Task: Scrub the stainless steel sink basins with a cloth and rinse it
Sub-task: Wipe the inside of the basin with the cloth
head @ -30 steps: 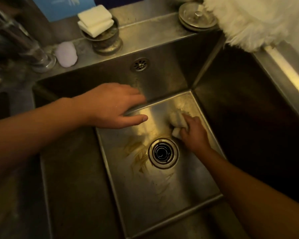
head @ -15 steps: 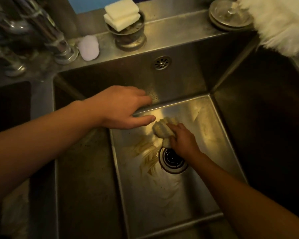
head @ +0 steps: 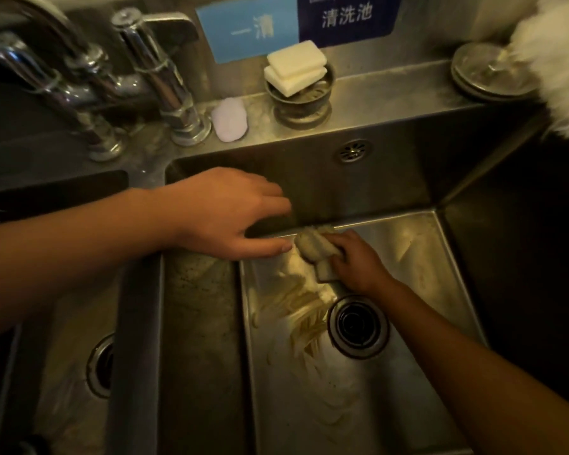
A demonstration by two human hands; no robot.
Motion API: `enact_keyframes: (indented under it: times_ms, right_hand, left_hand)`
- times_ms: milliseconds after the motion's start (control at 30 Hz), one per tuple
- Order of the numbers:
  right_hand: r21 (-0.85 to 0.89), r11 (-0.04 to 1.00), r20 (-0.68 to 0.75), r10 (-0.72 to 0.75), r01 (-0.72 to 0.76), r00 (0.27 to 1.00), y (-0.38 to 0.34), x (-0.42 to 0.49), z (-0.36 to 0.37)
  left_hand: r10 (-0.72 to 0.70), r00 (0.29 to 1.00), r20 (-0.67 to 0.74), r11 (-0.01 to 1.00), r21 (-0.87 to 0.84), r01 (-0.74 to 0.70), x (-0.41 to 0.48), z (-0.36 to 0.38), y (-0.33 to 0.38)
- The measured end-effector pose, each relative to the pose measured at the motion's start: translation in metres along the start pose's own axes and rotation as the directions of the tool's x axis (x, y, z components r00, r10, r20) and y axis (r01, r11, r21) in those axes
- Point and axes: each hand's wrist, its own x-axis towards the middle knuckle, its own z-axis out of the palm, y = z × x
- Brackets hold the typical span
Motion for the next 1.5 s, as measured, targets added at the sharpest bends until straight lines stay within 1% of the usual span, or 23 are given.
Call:
enact_keyframes:
  times_ms: [67,167,300,367,433,533,733,800,900,967,1067,1100,1167,1200,1267,1333,1500]
  right_hand:
    - [-0.057,0.998,0.038,0.012,-0.009,0.999,0.003,0.009,0.016]
    - [-0.066,0.998,0.052,0.011,-0.008,0.999,0.0,0.013,0.034]
    - [-0.15,0.985,0.133,-0.06,0.08,0.989,-0.007,0.022,0.043]
    - [-0.175,0.979,0.181,-0.068,0.101,0.981,-0.01,0.022,0.047]
    - [-0.198,0.968,0.233,-0.105,0.153,0.967,-0.015,0.017,0.049]
    - [-0.202,0.959,0.262,-0.142,0.198,0.955,-0.018,0.004,0.055]
    - [-0.125,0.974,0.305,-0.144,0.19,0.941,-0.028,-0.037,0.072]
    - [-0.089,0.984,0.312,-0.122,0.156,0.942,-0.028,-0.042,0.073]
    - [0.012,0.998,0.309,-0.067,0.067,0.949,-0.036,-0.038,0.062]
    - [0.05,0.995,0.263,-0.095,0.085,0.96,-0.046,-0.023,0.051]
    - [0.04,0.993,0.212,-0.119,0.113,0.97,-0.058,0.011,0.039]
    - [0.036,0.993,0.22,-0.117,0.112,0.969,-0.06,0.02,0.039]
    - [-0.007,0.995,0.28,-0.096,0.102,0.955,-0.058,0.03,0.047]
    - [-0.04,0.994,0.304,-0.083,0.1,0.949,-0.055,0.03,0.054]
    - [-0.081,0.993,0.295,-0.062,0.089,0.954,-0.048,0.025,0.066]
    - [-0.077,0.994,0.278,-0.048,0.072,0.959,-0.045,0.021,0.072]
    - [-0.098,0.992,0.264,-0.053,0.081,0.963,-0.047,0.018,0.074]
  left_hand:
    - [0.004,1.0,-0.016,1.0,0.01,-0.004,-0.002,0.003,0.002]
    - [-0.026,0.998,-0.066,1.0,0.015,0.027,-0.001,0.002,0.001]
    - [-0.073,0.991,-0.116,0.997,-0.032,0.069,-0.011,-0.008,-0.006]
    - [-0.099,0.989,-0.109,0.994,-0.066,0.092,-0.018,-0.009,-0.007]
    - [-0.107,0.989,-0.104,0.992,-0.084,0.099,-0.021,-0.009,-0.004]
    - [-0.115,0.988,-0.099,0.99,-0.093,0.105,-0.022,-0.011,0.0]
    - [-0.135,0.989,-0.056,0.983,-0.133,0.126,-0.035,-0.013,0.009]
    - [-0.177,0.981,-0.083,0.971,-0.177,0.16,-0.035,-0.014,0.01]
    - [-0.212,0.97,-0.119,0.96,-0.21,0.184,-0.036,-0.016,0.011]
    - [-0.209,0.969,-0.13,0.959,-0.223,0.176,-0.037,-0.017,0.012]
    - [-0.206,0.971,-0.123,0.955,-0.24,0.172,-0.036,-0.017,0.011]
    - [-0.205,0.971,-0.121,0.955,-0.242,0.171,-0.036,-0.017,0.01]
    - [-0.203,0.972,-0.12,0.954,-0.246,0.169,-0.037,-0.017,0.01]
    - [-0.205,0.971,-0.119,0.953,-0.248,0.171,-0.037,-0.017,0.01]
    - [-0.215,0.969,-0.121,0.951,-0.25,0.179,-0.037,-0.017,0.01]
    - [-0.222,0.966,-0.131,0.952,-0.245,0.185,-0.036,-0.017,0.009]
    - [-0.224,0.964,-0.139,0.954,-0.231,0.189,-0.037,-0.017,0.011]
